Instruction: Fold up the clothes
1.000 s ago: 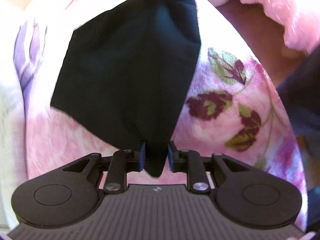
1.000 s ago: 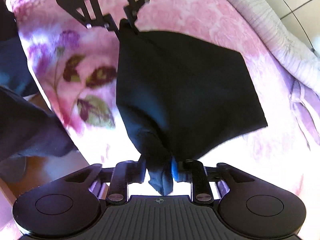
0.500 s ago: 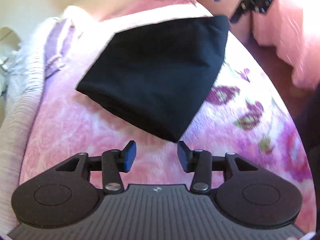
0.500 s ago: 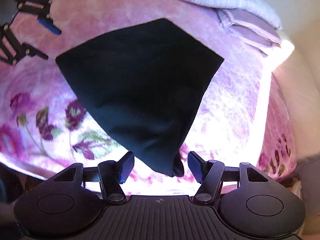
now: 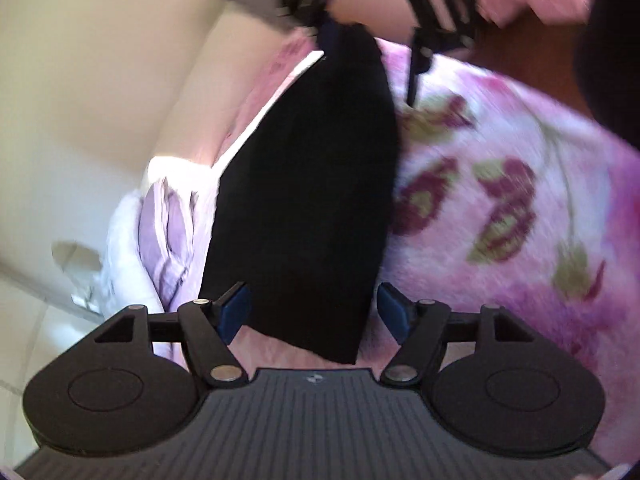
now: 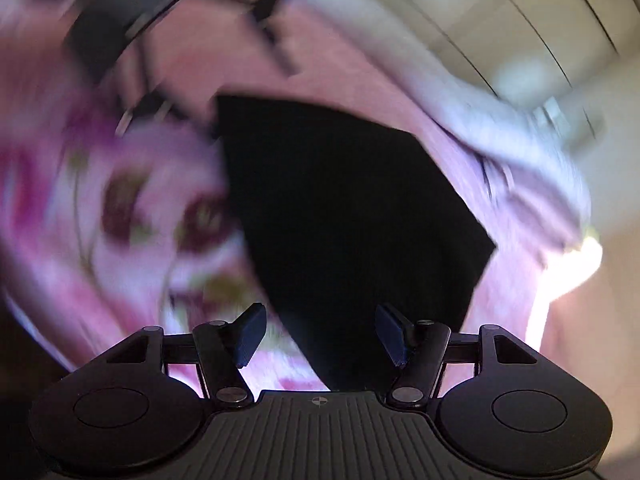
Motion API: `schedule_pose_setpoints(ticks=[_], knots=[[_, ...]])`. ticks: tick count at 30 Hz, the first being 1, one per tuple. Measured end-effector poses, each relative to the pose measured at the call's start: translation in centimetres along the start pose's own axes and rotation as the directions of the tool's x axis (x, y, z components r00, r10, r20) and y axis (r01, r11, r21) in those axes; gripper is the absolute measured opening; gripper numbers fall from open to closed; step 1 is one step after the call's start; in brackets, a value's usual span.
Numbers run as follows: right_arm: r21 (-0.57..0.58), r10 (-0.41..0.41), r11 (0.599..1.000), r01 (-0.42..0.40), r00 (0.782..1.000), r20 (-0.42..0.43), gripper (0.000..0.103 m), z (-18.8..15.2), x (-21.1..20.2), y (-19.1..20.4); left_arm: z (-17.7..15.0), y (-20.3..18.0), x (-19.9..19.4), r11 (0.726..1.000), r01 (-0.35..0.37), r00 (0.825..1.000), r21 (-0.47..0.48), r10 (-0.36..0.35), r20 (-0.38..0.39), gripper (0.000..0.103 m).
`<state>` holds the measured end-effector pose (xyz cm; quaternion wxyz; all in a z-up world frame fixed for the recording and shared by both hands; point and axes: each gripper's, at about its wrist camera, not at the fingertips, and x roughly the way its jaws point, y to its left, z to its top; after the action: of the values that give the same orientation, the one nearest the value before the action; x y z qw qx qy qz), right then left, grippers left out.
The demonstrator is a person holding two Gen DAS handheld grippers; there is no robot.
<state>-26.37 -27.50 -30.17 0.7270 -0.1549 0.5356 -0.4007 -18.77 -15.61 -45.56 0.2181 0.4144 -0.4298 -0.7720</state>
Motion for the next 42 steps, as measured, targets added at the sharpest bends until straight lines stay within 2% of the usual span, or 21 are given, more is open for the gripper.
schedule_pose_setpoints(ticks=[3, 5, 7, 9, 11, 12, 14, 18, 20, 21, 22, 25, 29, 31, 35, 39, 41, 42], knots=[[-0.180, -0.071, 0.981, 0.072, 0.997, 0.009, 0.063, -1.0, 1.1, 1.5, 0.5, -0.9, 1.4, 0.997, -0.038, 0.999, 0.063, 0.041, -0.035, 0.065], [-0.267, -0.127, 0.955, 0.132, 0.991, 0.033, 0.063, -1.7, 1.6, 2.3, 1.0, -1.0, 2.5, 0.995, -0.068, 0.993, 0.070, 0.074, -0.090, 0.057], [-0.306, -0.173, 0.933, 0.188, 0.982, 0.077, 0.063, -2.4, 1.7, 3.1, 1.9, -1.1, 3.3, 0.995, -0.080, 0.982, 0.052, 0.088, -0.168, 0.048], [-0.240, -0.209, 0.944, 0.227, 0.973, 0.101, 0.063, -2.5, 0.7, 3.1, 2.8, -1.4, 3.4, 0.994, -0.098, 0.969, 0.042, 0.105, -0.223, 0.045], [-0.097, -0.209, 0.971, 0.220, 0.971, 0.114, 0.063, -2.2, -1.1, 2.7, 3.3, -2.4, 3.6, 0.987, -0.112, 0.959, 0.115, 0.138, -0.247, 0.044], [-0.061, -0.203, 0.976, 0.211, 0.972, 0.122, 0.064, -2.0, -1.8, 2.7, 3.4, -2.8, 3.8, 0.979, -0.112, 0.956, 0.168, 0.152, -0.250, 0.044], [-0.101, -0.210, 0.970, 0.222, 0.970, 0.122, 0.065, -1.9, -1.7, 3.6, 3.4, -3.2, 4.4, 0.966, -0.091, 0.953, 0.243, 0.155, -0.259, 0.043], [-0.180, -0.212, 0.957, 0.230, 0.971, 0.113, 0.065, -2.1, -0.6, 4.4, 3.2, -2.3, 5.7, 0.960, -0.051, 0.953, 0.275, 0.130, -0.275, 0.048], [-0.180, -0.212, 0.957, 0.229, 0.971, 0.106, 0.065, -2.3, 0.0, 4.4, 2.8, -1.4, 6.1, 0.970, -0.025, 0.956, 0.241, 0.093, -0.277, 0.043], [-0.173, -0.210, 0.959, 0.226, 0.972, 0.105, 0.065, -2.2, 0.3, 4.2, 2.6, -1.0, 6.3, 0.976, -0.004, 0.959, 0.215, 0.065, -0.276, 0.030], [-0.164, -0.206, 0.961, 0.221, 0.973, 0.106, 0.065, -1.9, 0.7, 3.9, 2.4, -0.5, 6.5, 0.983, 0.016, 0.962, 0.184, 0.035, -0.271, 0.026], [-0.192, -0.200, 0.957, 0.220, 0.973, 0.116, 0.066, -1.0, 1.6, 4.4, 1.8, 1.4, 6.4, 0.997, 0.049, 0.969, 0.068, -0.031, -0.245, 0.019], [-0.234, -0.179, 0.950, 0.205, 0.976, 0.124, 0.064, -0.5, 2.9, 3.7, 1.5, 4.5, 5.5, 0.995, 0.056, 0.973, -0.084, -0.073, -0.217, 0.015], [-0.218, -0.155, 0.959, 0.180, 0.980, 0.126, 0.005, -0.8, 2.9, 2.7, 2.2, 5.4, 4.9, 0.989, 0.057, 0.974, -0.133, -0.084, -0.212, 0.013], [-0.222, -0.148, 0.959, 0.177, 0.979, 0.142, 0.005, -3.8, 0.3, 0.6, 6.7, 5.1, 2.8, 0.974, 0.065, 0.984, -0.216, -0.098, -0.149, 0.013], [-0.235, -0.161, 0.956, 0.178, 0.983, 0.089, 0.005, -9.2, -1.8, -1.3, 10.8, 3.5, 1.2, 0.951, 0.117, 0.990, -0.287, -0.134, -0.042, 0.018], [-0.240, -0.159, 0.956, 0.167, 0.986, 0.053, 0.008, -10.7, -2.0, -1.2, 11.3, 2.8, 1.1, 0.944, 0.140, 0.989, -0.297, -0.150, -0.011, 0.025], [-0.236, -0.159, 0.958, 0.162, 0.987, 0.034, 0.015, -10.8, -2.3, -0.8, 11.1, 2.6, 0.8, 0.949, 0.129, 0.990, -0.288, -0.139, -0.013, 0.031]])
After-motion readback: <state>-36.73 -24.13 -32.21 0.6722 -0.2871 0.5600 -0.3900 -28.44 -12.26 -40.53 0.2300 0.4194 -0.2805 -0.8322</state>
